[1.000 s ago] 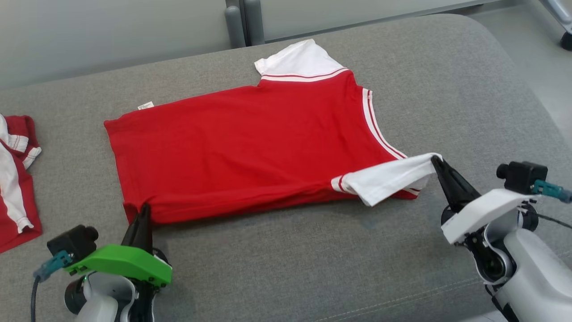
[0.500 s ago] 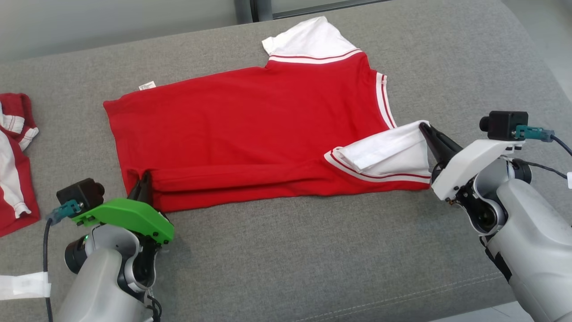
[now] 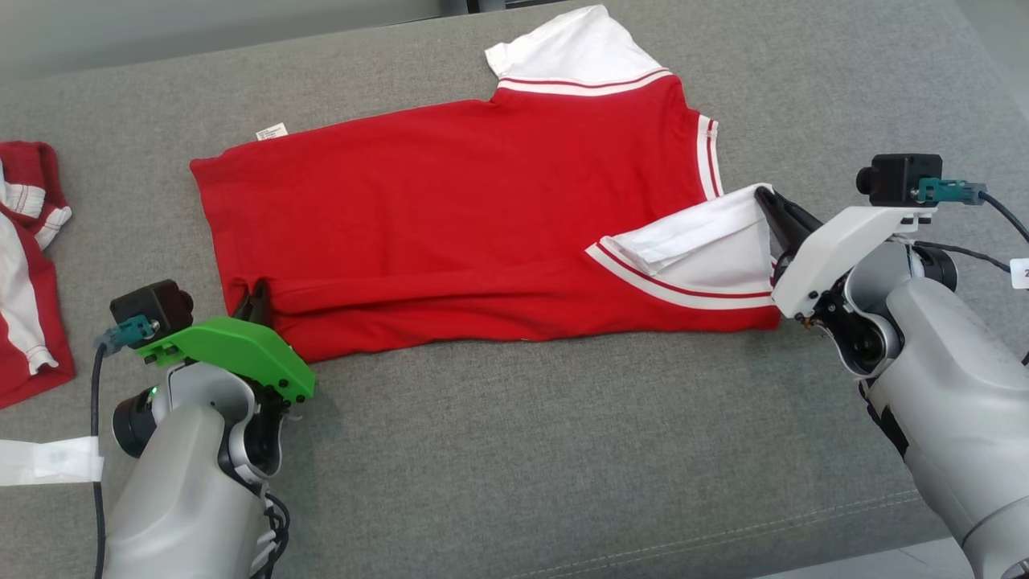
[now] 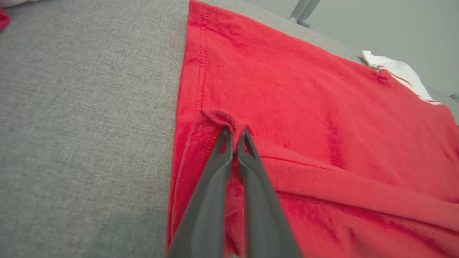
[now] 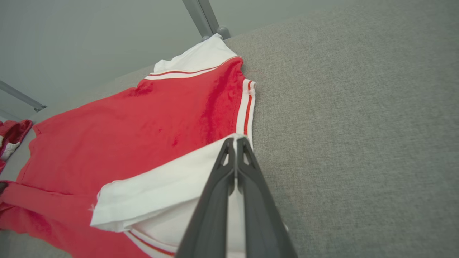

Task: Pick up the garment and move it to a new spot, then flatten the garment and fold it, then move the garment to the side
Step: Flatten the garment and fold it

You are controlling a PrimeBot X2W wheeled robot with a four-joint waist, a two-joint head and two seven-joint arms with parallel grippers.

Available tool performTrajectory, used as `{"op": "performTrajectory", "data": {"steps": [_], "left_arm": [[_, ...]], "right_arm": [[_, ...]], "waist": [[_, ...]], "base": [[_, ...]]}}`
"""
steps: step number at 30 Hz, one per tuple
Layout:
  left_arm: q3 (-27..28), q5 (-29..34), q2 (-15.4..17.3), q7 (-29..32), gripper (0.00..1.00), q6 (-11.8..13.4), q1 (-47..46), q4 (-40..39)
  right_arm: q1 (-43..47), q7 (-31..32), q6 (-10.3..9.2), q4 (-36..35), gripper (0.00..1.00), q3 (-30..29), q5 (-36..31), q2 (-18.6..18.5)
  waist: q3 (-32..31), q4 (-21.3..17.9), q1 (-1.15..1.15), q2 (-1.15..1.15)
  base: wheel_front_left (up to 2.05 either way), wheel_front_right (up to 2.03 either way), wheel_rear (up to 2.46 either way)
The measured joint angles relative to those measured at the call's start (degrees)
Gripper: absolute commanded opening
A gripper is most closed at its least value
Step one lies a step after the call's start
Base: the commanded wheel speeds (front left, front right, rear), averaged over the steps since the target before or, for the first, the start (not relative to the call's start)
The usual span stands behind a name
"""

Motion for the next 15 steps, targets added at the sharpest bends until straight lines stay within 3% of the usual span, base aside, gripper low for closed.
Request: {"op": "performTrajectory", "data": {"steps": [1, 2, 3, 4, 5, 6, 7, 15], "left_arm": [[0.0, 0.0, -0.1, 0.0, 0.0, 0.0, -0.4, 0.4], [0.0, 0.0, -0.3, -0.1, 0.13, 0.0, -0.7, 0.8], [0.0, 0.3, -0.4, -0.1, 0.36, 0.0, -1.1, 1.3], [0.0, 0.3, -0.4, -0.2, 0.93, 0.0, -1.5, 1.7], [-0.1, 0.4, -0.5, -0.6, 1.0, 0.0, -1.8, 1.8], [-0.1, 0.6, -0.4, -0.9, 1.0, 0.0, -2.1, 2.0], [0.0, 0.8, -0.4, -1.3, 1.0, 0.0, -2.4, 2.1], [0.2, 1.0, -0.4, -3.8, 1.0, 0.0, -3.4, 3.3]], "right_arm": [[-0.2, -0.1, 0.0, 0.5, 0.0, 0.0, -0.1, 0.1], [-0.5, -0.4, 0.0, 1.1, 0.0, 0.1, -0.3, 0.1], [-0.7, -0.8, 0.0, 1.7, 0.04, 0.1, -0.5, 0.2], [-1.0, -1.2, 0.0, 2.2, 0.29, 0.1, -0.5, 0.3], [-1.3, -1.5, 0.0, 2.7, 0.4, 0.1, -0.5, 0.3], [-1.6, -1.9, 0.0, 3.1, 0.67, 0.1, -0.6, 0.4], [-1.8, -2.5, 0.0, 3.4, 1.0, 0.1, -0.9, 0.6], [-2.4, -6.8, 0.0, 4.5, 1.0, 0.8, -0.9, 1.5]], "waist": [[0.1, 0.1, 0.0, 0.0], [0.1, 0.1, 0.0, 0.0], [0.1, 0.2, 0.0, 0.0], [0.1, 0.2, 0.0, 0.0], [0.1, 0.3, 0.0, 0.0], [0.1, 0.3, 0.0, 0.0], [0.1, 0.4, 0.0, 0.0], [-1.3, 0.6, 0.0, 0.0]], "base": [[0.0, 0.0, 0.0], [0.0, 0.0, 0.0], [0.0, 0.0, 0.0], [0.0, 0.0, 0.0], [0.0, 0.0, 0.0], [0.0, 0.0, 0.0], [0.0, 0.0, 0.0], [0.0, 0.0, 0.0]]}}
